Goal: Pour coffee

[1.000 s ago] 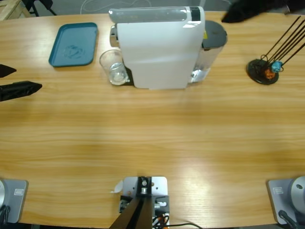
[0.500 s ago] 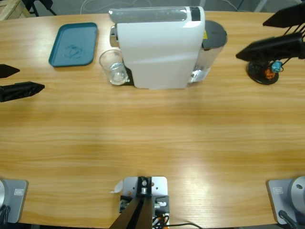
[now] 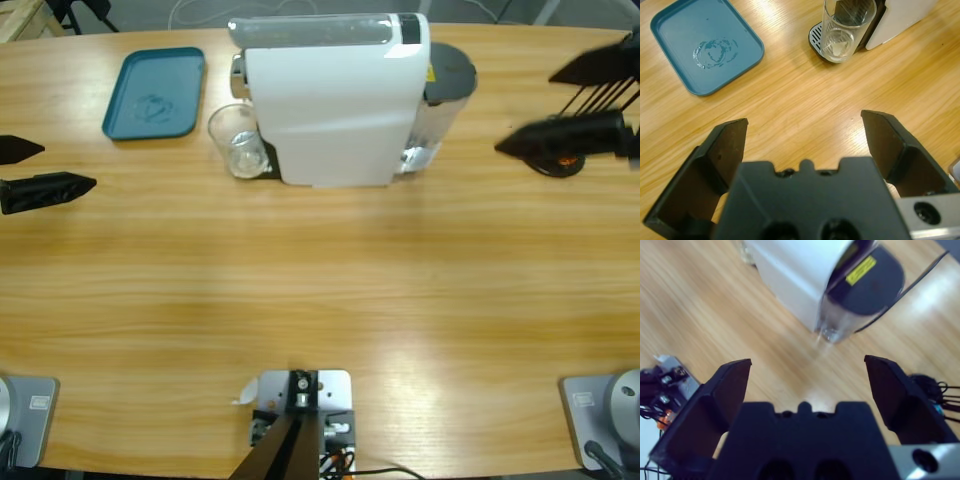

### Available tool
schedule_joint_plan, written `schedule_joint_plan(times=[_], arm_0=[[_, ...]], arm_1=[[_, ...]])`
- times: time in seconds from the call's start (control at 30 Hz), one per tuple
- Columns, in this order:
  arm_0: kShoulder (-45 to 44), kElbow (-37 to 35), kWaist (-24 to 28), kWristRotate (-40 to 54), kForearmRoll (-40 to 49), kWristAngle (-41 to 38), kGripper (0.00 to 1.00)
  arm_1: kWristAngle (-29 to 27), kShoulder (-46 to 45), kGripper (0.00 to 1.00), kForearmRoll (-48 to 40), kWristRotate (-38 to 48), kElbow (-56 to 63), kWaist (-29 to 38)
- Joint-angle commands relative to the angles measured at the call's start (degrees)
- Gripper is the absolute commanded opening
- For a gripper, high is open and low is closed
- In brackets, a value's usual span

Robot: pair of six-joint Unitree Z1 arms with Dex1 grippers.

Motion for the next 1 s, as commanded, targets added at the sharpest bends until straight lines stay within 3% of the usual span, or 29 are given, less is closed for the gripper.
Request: schedule_joint_plan(times=[0.03, 0.13, 0.37, 0.57, 1.0], arm_0=[[1.5, 2.2, -0.4, 1.7, -0.9, -1.1, 0.996], [1.5, 2.3, -0.4, 1.7, -1.0, -1.5, 0.995], [1.5, 2.4, -0.4, 1.7, -1.4, -1.6, 0.992], [1.5, 2.5, -0.4, 1.7, -1.6, -1.6, 0.996], [1.4, 2.9, -0.4, 1.7, -2.3, -1.2, 0.996]], arm_1=[[-0.1, -11.4, 0.996, -11.4, 1.8, 17.3, -0.4], [-0.1, -15.4, 0.996, -19.2, 2.0, 24.5, -0.4], [-0.2, -23.2, 1.000, -27.3, 2.9, 34.7, -0.2], [-0.9, -23.7, 1.000, -28.5, 3.4, 36.7, 3.3], [-1.2, -23.0, 1.000, -30.6, 4.0, 38.0, 3.5]])
